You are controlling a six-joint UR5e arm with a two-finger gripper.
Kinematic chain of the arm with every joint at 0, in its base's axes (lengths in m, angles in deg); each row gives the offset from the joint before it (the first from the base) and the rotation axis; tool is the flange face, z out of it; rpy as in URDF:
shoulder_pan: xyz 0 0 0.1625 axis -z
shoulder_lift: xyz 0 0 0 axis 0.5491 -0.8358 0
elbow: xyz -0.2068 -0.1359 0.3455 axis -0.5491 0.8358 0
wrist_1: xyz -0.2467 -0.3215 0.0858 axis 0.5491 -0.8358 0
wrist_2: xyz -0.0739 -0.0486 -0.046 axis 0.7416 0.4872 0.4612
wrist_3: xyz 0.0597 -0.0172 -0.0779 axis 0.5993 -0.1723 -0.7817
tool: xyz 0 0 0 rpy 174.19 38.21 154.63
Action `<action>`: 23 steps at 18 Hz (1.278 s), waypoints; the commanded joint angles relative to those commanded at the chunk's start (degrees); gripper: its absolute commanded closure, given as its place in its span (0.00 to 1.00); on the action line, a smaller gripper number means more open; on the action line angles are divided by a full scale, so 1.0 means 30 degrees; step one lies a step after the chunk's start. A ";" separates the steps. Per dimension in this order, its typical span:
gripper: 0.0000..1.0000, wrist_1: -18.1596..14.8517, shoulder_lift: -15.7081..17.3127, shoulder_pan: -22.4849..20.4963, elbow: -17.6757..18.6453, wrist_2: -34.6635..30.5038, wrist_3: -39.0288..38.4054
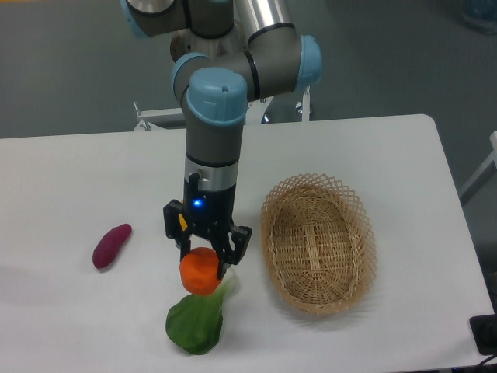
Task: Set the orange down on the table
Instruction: 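Carry the held orange toward the yellow pepper and purple sweet potato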
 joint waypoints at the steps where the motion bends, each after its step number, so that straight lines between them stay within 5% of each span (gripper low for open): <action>1: 0.45 0.0000 0.0000 0.0029 0.0000 0.0000 -0.0029; 7: 0.45 -0.0117 0.0029 0.0145 0.0322 -0.0378 -0.0088; 12: 0.45 -0.0147 -0.0729 0.2339 0.0645 -0.4590 -0.0321; 23: 0.45 -0.0176 -0.2313 0.3983 0.2195 -0.7265 0.0351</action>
